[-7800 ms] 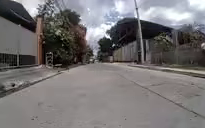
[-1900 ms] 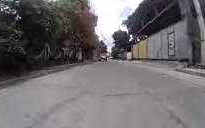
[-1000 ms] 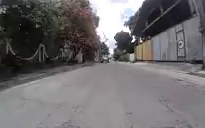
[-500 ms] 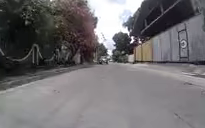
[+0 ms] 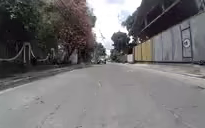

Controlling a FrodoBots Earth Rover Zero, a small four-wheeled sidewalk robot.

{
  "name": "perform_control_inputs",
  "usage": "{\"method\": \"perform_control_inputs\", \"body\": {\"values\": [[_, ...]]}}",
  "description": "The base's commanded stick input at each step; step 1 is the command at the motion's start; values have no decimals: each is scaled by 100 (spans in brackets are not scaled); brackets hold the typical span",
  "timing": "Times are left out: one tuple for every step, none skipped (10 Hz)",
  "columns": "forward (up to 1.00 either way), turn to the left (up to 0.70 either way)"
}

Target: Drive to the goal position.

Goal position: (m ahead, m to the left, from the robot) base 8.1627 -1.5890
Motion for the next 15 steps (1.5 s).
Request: {"method": "perform_control_inputs", "body": {"values": [[100, 4], [100, 4], [100, 4], [100, 4], [100, 4], [100, 4], [100, 4], [100, 4], [100, 4], [100, -27], [100, -36], [100, -36], [100, -36], [100, -36], [100, -7]]}}
